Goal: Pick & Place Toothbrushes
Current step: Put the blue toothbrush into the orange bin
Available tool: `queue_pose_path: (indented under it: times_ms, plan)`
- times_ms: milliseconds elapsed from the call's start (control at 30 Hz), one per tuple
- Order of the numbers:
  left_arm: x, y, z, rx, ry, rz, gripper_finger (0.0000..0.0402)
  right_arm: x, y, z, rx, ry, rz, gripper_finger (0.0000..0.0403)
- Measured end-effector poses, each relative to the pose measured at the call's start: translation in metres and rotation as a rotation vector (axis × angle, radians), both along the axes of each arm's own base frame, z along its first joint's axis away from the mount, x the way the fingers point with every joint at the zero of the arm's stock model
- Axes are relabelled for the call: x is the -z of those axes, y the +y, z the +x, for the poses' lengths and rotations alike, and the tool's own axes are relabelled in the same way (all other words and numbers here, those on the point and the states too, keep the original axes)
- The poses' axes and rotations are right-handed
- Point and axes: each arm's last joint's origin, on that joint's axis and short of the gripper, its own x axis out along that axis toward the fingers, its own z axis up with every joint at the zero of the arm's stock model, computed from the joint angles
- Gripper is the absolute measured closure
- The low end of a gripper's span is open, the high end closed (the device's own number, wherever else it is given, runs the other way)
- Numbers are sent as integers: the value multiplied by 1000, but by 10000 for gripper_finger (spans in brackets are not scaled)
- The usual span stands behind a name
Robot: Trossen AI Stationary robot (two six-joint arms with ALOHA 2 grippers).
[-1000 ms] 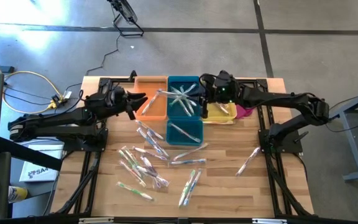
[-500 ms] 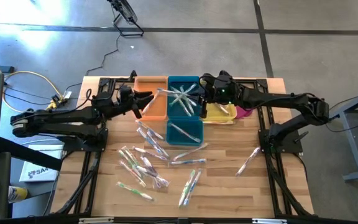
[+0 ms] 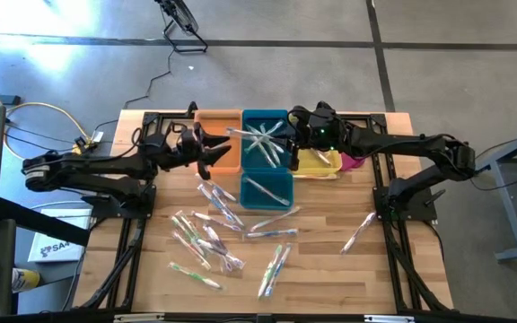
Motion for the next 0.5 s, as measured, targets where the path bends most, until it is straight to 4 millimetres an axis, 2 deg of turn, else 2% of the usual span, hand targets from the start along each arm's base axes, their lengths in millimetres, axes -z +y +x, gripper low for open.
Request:
queue_pose_path:
  times_ms: [167,500]
  plan:
    - [1,1,3,-20,2,77,254,0,0,0,-10,-1,3,385]
    - [-2,4,13,-33,-17,115,254,0,0,0,-11,-1,4,385]
